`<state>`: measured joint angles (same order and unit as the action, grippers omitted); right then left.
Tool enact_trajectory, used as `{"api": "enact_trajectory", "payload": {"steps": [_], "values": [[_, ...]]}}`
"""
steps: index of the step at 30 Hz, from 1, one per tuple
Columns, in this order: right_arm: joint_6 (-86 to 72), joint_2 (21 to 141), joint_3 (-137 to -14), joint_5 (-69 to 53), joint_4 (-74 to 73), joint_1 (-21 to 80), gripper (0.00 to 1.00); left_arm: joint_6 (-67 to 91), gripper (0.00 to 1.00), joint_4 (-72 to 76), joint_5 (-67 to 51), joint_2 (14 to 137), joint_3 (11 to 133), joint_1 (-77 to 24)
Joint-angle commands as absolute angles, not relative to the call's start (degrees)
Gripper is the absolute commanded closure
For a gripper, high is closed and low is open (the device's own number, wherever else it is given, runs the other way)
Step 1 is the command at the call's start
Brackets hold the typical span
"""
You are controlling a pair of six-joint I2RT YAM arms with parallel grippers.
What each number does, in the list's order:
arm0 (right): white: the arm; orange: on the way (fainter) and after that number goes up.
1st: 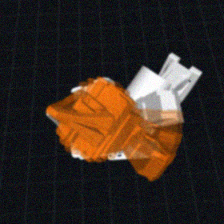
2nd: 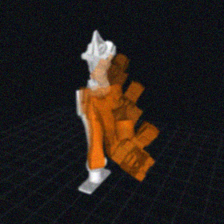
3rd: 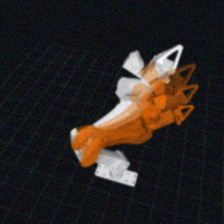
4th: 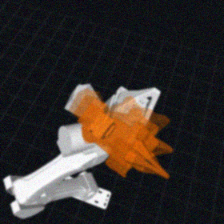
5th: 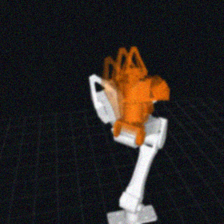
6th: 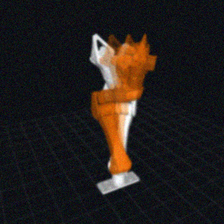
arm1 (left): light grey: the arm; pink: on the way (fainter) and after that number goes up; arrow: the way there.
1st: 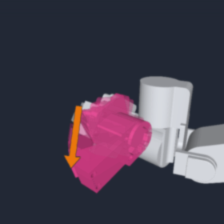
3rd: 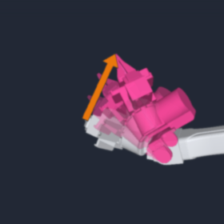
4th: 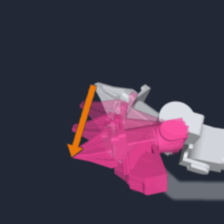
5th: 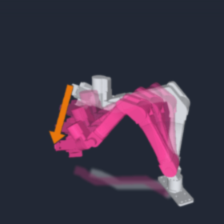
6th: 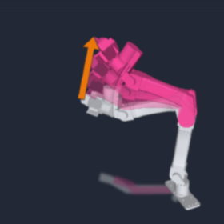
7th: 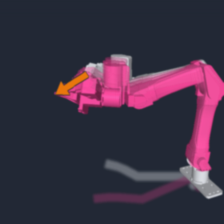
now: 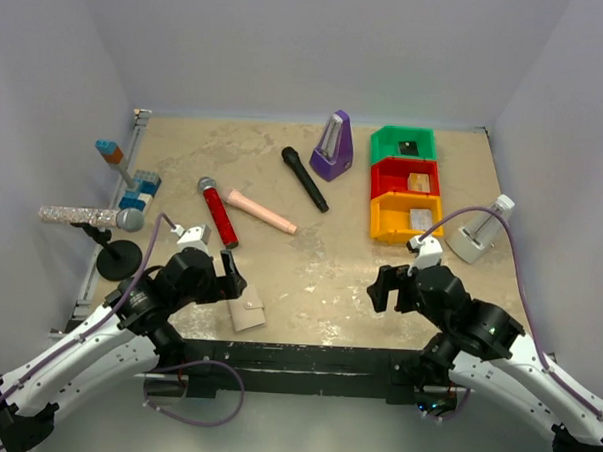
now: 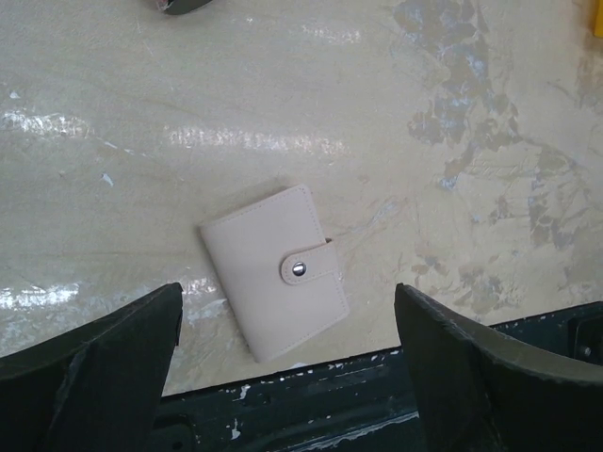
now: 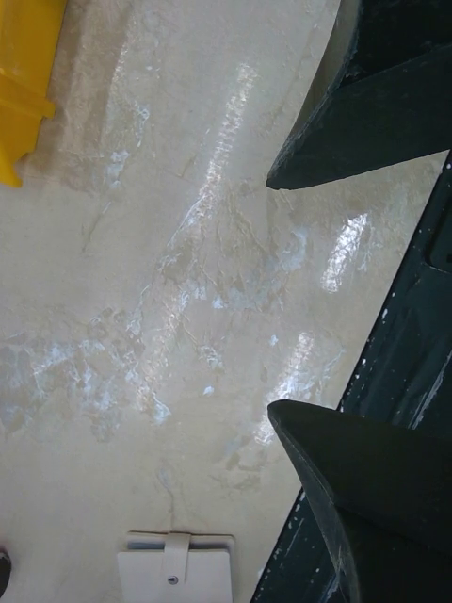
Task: Take the credit cards out of the card holder
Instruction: Move the card holder to the center of the board.
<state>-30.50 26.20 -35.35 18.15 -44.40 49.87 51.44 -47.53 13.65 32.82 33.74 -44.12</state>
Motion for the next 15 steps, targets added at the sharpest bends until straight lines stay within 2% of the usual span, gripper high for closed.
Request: {"api": "enact_trajectory", "payload": {"steps": [1,4,8,14,15], "values": [[-31.20,27.07,-35.68,17.23,-43.33,50.10,0.01,53.43,0.01,-46.31,14.85,31.99,33.22,-44.03],[-31.03,26.89,-35.77,17.31,-43.51,50.10,0.02,53.96,0.00,-47.37,17.39,31.55,33.40,-44.03],[-30.67,26.46,-35.95,17.75,-43.59,50.10,0.02,53.26,0.10,-47.55,18.54,31.55,33.40,-44.03],[-30.67,27.24,-36.04,17.67,-42.98,50.01,0.02,52.38,0.09,-47.46,17.49,28.66,33.40,-44.12],[-30.85,27.33,-36.12,17.49,-42.80,50.10,0.02,52.21,0.04,-47.37,17.75,27.87,33.22,-44.03]]}}
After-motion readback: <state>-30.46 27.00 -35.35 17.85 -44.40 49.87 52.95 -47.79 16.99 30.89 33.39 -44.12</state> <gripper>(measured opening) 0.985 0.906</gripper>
